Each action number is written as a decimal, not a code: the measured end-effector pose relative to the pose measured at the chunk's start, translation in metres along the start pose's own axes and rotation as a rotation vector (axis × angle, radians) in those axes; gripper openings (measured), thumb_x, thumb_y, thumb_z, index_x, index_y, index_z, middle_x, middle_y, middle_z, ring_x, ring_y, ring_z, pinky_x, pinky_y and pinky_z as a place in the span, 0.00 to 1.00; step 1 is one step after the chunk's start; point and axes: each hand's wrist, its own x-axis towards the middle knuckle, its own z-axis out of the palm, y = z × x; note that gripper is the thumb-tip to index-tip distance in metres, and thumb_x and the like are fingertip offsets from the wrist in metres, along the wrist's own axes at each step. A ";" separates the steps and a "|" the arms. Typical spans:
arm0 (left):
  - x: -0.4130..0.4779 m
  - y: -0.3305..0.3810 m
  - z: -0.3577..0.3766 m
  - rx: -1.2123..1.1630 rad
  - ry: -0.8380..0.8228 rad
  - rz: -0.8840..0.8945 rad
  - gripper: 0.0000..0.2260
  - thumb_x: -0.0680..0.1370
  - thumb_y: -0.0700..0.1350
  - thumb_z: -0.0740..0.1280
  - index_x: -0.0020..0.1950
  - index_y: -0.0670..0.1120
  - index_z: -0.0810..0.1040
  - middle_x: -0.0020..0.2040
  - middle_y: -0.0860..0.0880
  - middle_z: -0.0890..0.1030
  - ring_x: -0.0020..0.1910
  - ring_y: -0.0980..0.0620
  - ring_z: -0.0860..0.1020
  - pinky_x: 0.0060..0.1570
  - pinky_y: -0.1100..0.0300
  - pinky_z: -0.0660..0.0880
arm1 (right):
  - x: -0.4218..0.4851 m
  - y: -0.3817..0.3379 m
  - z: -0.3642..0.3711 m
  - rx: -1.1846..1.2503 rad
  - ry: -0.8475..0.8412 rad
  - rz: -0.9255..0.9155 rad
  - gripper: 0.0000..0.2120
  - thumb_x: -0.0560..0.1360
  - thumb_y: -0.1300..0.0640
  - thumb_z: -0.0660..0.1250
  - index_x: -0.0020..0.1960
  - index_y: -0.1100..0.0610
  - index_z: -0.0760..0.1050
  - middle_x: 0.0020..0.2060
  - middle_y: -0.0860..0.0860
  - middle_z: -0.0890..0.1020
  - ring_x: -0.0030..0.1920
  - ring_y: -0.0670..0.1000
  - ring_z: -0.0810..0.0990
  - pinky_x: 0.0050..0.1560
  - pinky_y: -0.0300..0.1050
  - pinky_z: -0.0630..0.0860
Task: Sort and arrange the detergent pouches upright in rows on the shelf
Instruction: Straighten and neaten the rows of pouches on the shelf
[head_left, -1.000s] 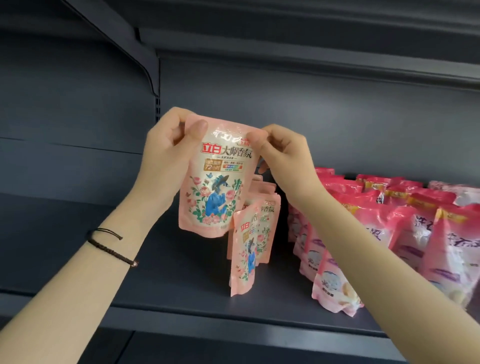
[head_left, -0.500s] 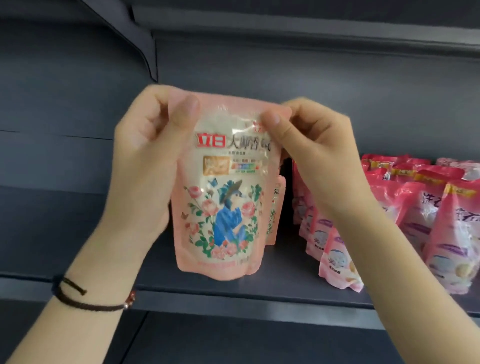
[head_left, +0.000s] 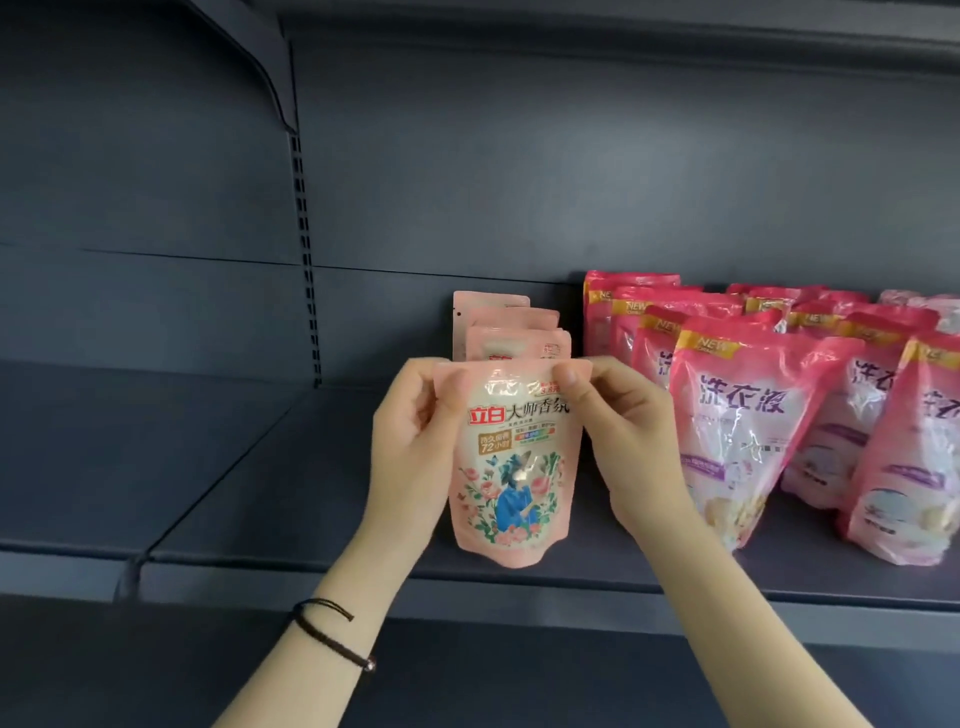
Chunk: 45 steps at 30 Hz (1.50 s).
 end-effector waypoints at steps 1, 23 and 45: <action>-0.006 -0.005 0.003 0.018 0.042 -0.007 0.06 0.78 0.49 0.64 0.47 0.47 0.76 0.42 0.55 0.81 0.42 0.59 0.80 0.40 0.66 0.76 | -0.002 0.006 0.001 -0.001 0.038 0.003 0.08 0.77 0.58 0.67 0.41 0.52 0.82 0.37 0.48 0.83 0.41 0.48 0.80 0.43 0.45 0.77; -0.018 -0.059 0.013 -0.102 -0.048 -0.267 0.10 0.78 0.50 0.57 0.59 0.53 0.68 0.52 0.59 0.82 0.51 0.58 0.82 0.43 0.67 0.78 | -0.030 0.043 0.024 0.118 0.155 0.211 0.04 0.75 0.53 0.64 0.47 0.52 0.76 0.47 0.54 0.83 0.50 0.54 0.83 0.49 0.50 0.80; -0.010 -0.071 0.027 -0.058 -0.050 -0.233 0.13 0.76 0.49 0.58 0.60 0.56 0.64 0.59 0.56 0.75 0.54 0.64 0.78 0.45 0.70 0.76 | -0.026 0.056 0.011 -0.008 0.171 0.247 0.15 0.74 0.51 0.65 0.60 0.43 0.76 0.61 0.46 0.80 0.62 0.46 0.77 0.65 0.53 0.73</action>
